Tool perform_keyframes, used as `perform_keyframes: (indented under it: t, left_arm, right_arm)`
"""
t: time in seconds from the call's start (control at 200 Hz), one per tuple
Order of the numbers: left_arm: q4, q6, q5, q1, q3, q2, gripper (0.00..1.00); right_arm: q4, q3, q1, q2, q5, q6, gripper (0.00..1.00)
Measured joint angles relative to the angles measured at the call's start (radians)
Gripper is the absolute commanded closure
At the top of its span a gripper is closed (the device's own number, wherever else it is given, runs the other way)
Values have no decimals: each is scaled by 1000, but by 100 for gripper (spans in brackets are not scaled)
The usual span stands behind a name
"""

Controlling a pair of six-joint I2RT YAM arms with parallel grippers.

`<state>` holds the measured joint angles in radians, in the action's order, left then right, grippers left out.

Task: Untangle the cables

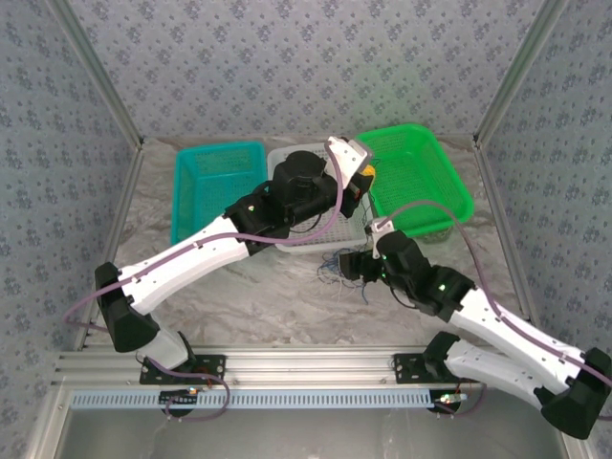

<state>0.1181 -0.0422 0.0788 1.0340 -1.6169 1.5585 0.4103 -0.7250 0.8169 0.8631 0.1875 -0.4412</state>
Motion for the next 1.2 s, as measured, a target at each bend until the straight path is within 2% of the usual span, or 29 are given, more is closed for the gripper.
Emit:
perform_keyframes:
  t: [0.245, 0.43, 0.77, 0.984, 1.199]
  left_arm:
    - [8, -3, -8, 0, -8, -16, 99]
    - [20, 5, -36, -6, -115, -31, 99]
    - [45, 47, -90, -16, -356, -51, 98]
    - [69, 53, -96, -77, -380, -46, 97]
    - [75, 23, -121, -193, -400, 15, 96]
  right_arm:
    - [-26, -6, -20, 63, 60, 46, 29]
    - [-27, -10, -56, 64, 67, 50, 29]
    - [-22, -10, -57, 44, 68, 50, 27]
    - [-18, -10, -78, -8, 67, 47, 22]
    - [-10, -10, -83, -14, 67, 46, 20]
